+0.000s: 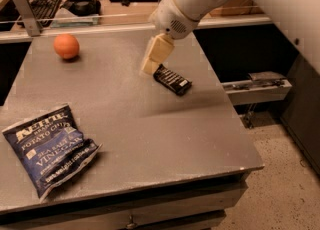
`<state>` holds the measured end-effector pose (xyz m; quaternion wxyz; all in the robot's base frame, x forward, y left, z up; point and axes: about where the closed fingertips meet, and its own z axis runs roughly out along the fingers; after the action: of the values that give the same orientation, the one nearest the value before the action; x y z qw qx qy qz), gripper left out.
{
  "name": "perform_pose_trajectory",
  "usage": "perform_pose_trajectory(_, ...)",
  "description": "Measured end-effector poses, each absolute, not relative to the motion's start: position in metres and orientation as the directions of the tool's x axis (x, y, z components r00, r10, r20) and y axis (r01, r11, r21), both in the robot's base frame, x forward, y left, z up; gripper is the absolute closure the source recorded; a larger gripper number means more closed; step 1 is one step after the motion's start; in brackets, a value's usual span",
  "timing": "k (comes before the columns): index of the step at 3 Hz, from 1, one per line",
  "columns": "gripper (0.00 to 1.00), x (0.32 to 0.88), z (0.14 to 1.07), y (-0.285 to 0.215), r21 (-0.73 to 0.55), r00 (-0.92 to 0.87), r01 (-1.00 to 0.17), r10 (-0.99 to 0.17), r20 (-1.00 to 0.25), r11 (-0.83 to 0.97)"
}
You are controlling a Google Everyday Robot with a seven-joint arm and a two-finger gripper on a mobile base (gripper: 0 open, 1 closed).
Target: Pick orange
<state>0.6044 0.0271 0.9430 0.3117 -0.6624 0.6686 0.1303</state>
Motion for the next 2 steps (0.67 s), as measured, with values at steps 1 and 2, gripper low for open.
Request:
perform_pose_trajectory(1,0.0,0.656,0.927,0.074,-0.271,0.13,-0.96,-0.751,-0.648,0.067)
perform_pose_trajectory(2,0.0,0.703,0.912,0.104,-0.292,0.148,-0.953,-0.707,-0.692,0.086)
